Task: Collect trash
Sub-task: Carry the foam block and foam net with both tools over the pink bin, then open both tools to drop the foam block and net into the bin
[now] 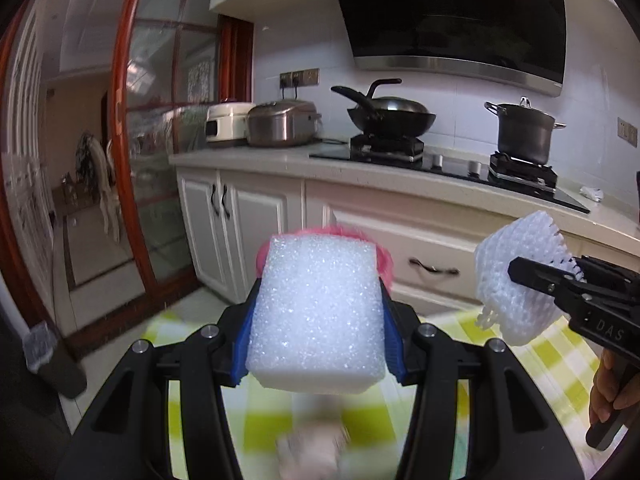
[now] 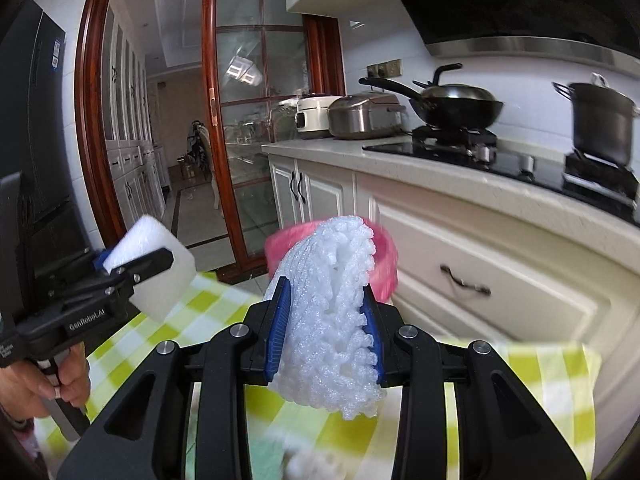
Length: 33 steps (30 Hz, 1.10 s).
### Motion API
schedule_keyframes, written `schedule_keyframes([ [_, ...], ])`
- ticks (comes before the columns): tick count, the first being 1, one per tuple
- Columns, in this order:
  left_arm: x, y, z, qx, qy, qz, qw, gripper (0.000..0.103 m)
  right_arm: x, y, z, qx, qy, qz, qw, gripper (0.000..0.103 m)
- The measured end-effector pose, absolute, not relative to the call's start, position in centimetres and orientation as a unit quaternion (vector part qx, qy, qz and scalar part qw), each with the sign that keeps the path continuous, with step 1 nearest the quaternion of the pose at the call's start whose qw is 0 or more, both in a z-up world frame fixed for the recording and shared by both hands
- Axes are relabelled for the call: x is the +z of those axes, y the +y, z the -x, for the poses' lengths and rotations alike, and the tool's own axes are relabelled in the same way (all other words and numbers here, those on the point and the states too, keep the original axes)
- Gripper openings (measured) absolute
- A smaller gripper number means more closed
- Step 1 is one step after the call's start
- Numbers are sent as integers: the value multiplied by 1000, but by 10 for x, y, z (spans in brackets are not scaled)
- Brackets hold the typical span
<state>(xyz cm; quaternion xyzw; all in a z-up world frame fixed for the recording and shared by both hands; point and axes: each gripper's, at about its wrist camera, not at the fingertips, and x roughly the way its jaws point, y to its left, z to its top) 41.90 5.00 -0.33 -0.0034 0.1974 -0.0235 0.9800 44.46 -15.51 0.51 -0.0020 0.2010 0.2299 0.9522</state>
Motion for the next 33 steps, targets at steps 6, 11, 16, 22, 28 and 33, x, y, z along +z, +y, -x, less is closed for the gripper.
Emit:
schedule_keyframes([
  [6,1,65,-508,-25,202,6,979,50,0,-147,-530,236,220,-18,946,34],
  [11,-6,80,-581,-18,220,22,975,50,-7,-137,-594,238,231,-31,943,34],
  [16,-17,86,-632,-24,226,34,973,51,-18,-126,-645,245,235,-42,940,36],
  [22,-38,87,-672,-34,237,35,970,51,-34,-113,-679,258,240,-35,935,40],
  [28,-58,95,-687,-25,237,39,970,64,-52,-115,-694,264,244,-50,932,64],
  [33,-72,107,-684,-20,243,58,968,64,-63,-119,-692,265,251,-53,930,64],
])
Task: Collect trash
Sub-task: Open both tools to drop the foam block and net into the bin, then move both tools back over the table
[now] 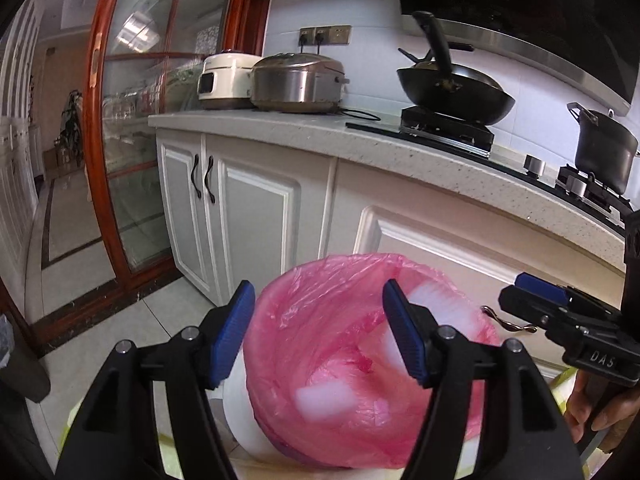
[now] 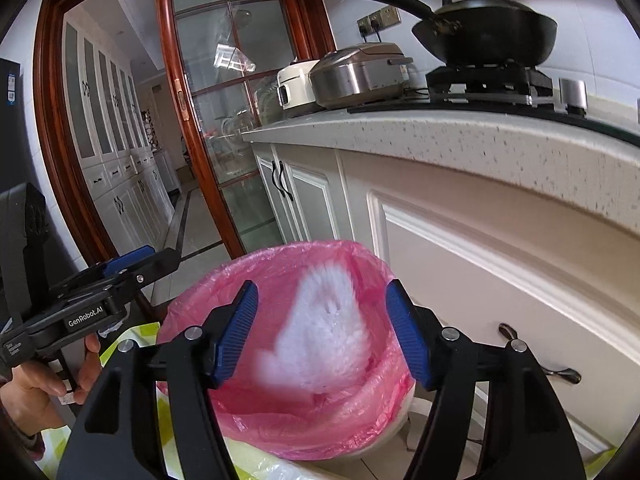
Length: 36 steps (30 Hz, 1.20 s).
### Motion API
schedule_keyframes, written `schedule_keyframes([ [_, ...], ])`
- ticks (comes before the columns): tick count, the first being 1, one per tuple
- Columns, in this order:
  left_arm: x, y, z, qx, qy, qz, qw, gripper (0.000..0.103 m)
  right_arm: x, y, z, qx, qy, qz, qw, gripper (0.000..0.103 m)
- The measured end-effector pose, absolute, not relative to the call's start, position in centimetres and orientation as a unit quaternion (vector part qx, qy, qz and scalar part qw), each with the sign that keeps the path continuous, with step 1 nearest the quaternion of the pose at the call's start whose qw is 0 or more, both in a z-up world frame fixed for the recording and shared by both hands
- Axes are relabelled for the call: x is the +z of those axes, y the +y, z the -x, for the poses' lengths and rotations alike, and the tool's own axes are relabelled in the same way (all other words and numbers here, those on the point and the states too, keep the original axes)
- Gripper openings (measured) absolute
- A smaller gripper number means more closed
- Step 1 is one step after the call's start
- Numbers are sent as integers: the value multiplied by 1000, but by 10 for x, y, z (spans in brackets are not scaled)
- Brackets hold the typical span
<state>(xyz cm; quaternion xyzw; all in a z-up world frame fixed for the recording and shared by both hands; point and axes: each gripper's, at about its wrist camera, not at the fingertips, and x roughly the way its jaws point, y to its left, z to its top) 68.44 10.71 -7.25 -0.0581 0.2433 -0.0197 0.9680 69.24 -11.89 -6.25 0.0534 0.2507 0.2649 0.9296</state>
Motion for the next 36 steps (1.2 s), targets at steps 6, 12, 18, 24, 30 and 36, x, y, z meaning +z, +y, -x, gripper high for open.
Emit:
schedule_keyframes([
  [6,-73,111,-658,-17,244,71,967,65,-66,-114,-662,273,253,-35,928,64],
  [12,-52,110,-591,-7,231,67,971,70,-38,-140,-588,275,233,-33,932,64],
  [18,-24,96,-490,-6,216,71,974,82,-5,-173,-484,266,213,-12,940,64],
  [24,-16,57,-372,-31,206,36,977,97,-2,-208,-379,244,212,-7,946,70],
  [30,-38,25,-288,-49,231,15,972,98,-28,-233,-297,219,240,-15,946,74],
  [36,-69,9,-230,-54,254,21,966,98,-65,-247,-231,185,262,-11,947,76],
])
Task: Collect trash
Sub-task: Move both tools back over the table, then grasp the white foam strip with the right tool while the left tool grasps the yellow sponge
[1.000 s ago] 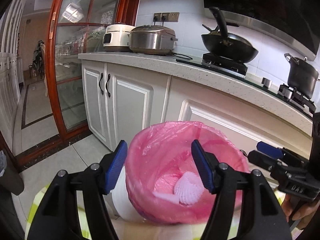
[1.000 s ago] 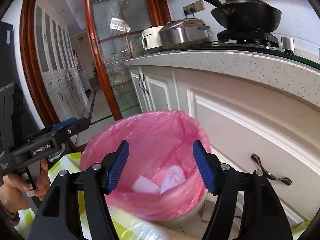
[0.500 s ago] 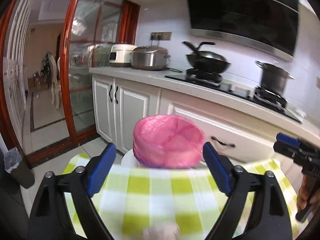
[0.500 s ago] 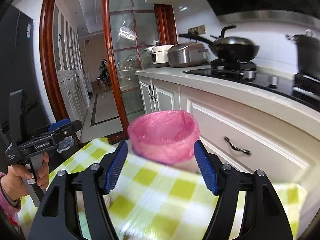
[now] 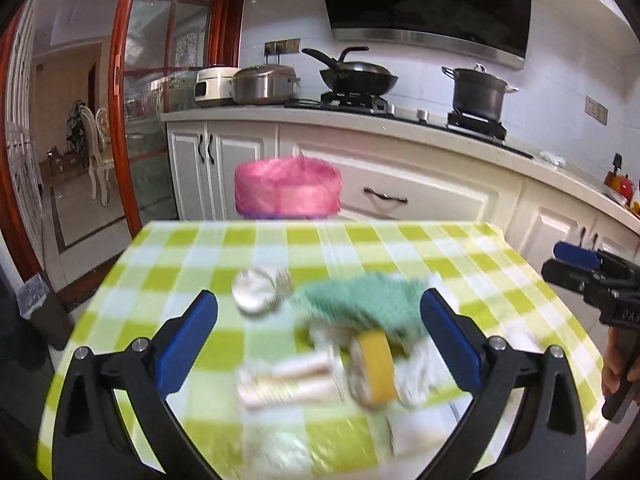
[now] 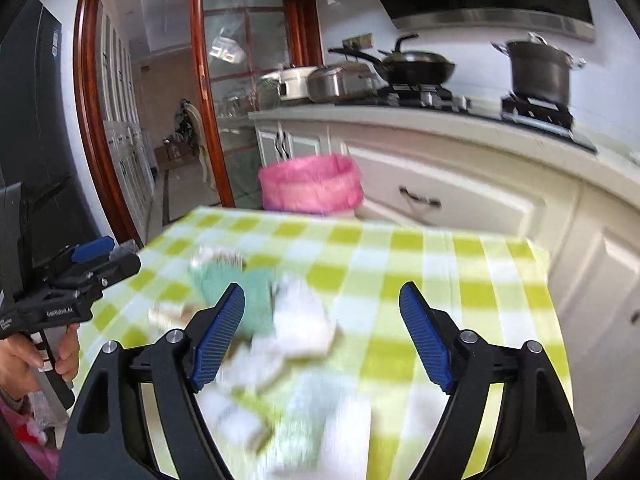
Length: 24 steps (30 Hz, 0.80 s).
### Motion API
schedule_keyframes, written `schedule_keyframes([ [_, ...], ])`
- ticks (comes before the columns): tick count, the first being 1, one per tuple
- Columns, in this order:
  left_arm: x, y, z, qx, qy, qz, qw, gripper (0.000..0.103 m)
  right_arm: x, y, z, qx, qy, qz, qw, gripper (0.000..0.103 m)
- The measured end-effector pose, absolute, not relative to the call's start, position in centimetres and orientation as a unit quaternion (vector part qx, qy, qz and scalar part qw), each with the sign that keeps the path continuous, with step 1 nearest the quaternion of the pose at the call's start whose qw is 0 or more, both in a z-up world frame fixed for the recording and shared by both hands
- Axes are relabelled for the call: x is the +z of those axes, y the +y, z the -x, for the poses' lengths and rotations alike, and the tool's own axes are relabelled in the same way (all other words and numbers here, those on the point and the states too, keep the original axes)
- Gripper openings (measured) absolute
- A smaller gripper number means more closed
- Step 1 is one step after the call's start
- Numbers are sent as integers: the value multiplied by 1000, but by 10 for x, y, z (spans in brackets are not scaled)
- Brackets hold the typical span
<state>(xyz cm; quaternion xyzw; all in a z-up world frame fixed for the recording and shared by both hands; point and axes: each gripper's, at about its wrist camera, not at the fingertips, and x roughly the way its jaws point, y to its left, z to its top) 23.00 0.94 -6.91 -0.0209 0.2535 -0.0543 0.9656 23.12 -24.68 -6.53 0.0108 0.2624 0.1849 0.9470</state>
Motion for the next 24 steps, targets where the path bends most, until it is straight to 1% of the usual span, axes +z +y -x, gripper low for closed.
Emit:
schedule_keyframes([
  [3,-84,2,-209,-54,261,28,963,98,-85,-255,-215,163,276,-19,947,76],
  [9,-100,-23,-203,-73,277,19,958,98,-122,-259,-207,143,314,-32,938,76],
  [19,-114,-46,-202,-100,284,-6,954,98,-143,-263,-226,128,348,-42,928,75],
  [20,-115,-46,-203,-102,287,-7,953,98,-144,-262,-227,130,350,-42,927,75],
  [24,-120,-51,-204,-107,293,-13,950,98,-152,-258,-232,137,363,-37,921,66],
])
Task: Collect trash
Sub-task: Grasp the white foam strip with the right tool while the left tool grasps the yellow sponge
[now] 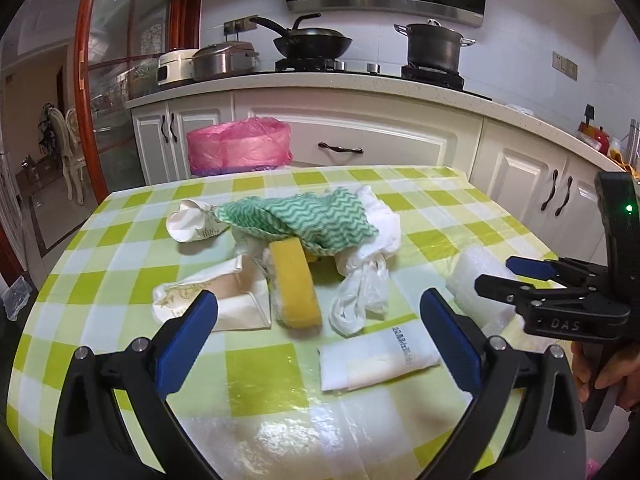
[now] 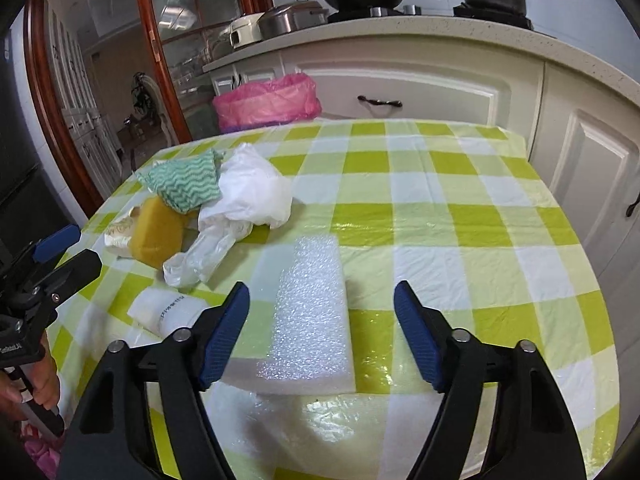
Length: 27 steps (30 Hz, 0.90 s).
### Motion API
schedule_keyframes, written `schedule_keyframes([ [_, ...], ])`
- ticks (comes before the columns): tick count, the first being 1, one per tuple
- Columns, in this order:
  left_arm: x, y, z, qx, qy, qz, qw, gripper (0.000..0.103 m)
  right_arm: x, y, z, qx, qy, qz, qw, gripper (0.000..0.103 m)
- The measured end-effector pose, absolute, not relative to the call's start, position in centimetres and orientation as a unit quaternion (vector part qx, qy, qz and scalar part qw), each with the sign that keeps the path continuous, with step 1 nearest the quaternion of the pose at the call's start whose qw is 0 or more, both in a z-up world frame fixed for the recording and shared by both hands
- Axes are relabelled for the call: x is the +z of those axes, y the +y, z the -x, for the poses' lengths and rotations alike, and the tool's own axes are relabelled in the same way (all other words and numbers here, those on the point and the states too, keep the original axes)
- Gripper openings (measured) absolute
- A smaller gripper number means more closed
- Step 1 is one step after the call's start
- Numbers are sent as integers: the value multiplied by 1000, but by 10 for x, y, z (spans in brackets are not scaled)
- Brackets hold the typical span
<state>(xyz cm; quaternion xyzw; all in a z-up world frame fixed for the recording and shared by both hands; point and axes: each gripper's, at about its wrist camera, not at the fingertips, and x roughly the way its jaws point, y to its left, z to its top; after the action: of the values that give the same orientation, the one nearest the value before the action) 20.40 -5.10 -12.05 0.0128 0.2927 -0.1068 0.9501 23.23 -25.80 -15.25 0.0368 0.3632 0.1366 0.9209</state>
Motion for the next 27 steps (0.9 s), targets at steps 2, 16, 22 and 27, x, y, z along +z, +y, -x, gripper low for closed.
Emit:
schedule_keyframes([
  [2,-121,-52,-206,-105,294,-13,950,98,-157,-258,-235,139,371,-39,917,61],
  [16,-132,-47,-240,-75,314,-6,946,86,-152,-257,-235,164,348,-51,922,35],
  [22,-140,-49,-261,-65,327,1,943,69,-140,-255,-236,175,332,-55,925,35],
  [27,-147,-52,-272,-65,342,-4,938,45,-136,-254,-234,181,327,-54,926,35],
])
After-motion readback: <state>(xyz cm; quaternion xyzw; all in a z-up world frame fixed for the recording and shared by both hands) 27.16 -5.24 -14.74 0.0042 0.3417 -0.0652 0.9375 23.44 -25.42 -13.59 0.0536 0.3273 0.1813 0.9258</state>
